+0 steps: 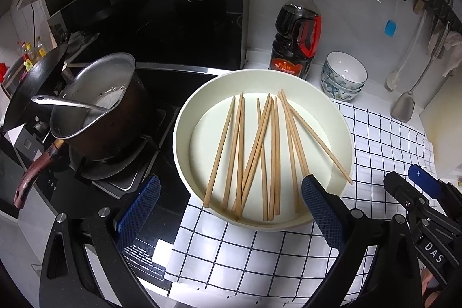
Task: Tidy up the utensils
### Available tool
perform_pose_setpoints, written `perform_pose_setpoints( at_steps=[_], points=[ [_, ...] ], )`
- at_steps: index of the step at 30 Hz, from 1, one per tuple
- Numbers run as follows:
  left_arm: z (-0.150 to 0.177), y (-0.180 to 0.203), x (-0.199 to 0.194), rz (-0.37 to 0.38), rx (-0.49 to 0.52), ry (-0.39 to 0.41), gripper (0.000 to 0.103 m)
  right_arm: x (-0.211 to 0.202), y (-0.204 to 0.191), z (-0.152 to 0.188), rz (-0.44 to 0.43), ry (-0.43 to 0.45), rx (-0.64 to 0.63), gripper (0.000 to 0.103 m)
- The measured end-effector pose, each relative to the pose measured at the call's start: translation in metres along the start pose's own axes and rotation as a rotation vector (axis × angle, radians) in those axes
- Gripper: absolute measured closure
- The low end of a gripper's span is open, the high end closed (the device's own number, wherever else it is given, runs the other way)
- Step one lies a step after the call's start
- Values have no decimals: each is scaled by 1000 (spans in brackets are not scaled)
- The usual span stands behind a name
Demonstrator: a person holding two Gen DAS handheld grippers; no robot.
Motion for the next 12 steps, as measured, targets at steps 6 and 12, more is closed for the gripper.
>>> perform_pose_setpoints(
  at_steps=[6,12],
  points=[
    [1,-1,2,-8,-12,-22,6,0,0,0,0,0,2,44],
    [3,-3,5,-6,-22,-36,6,1,0,1,-1,-1,1,44]
  ],
)
Point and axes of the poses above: each gripper's, at about its wrist camera, not at the fingertips, and x roughly the way its jaws point, y to its right, z to its underside, the point moved 6 cm from there along x, roughly the way its jaws point, and after that the axes turned 14 degrees about x, right-handed, at the moved point
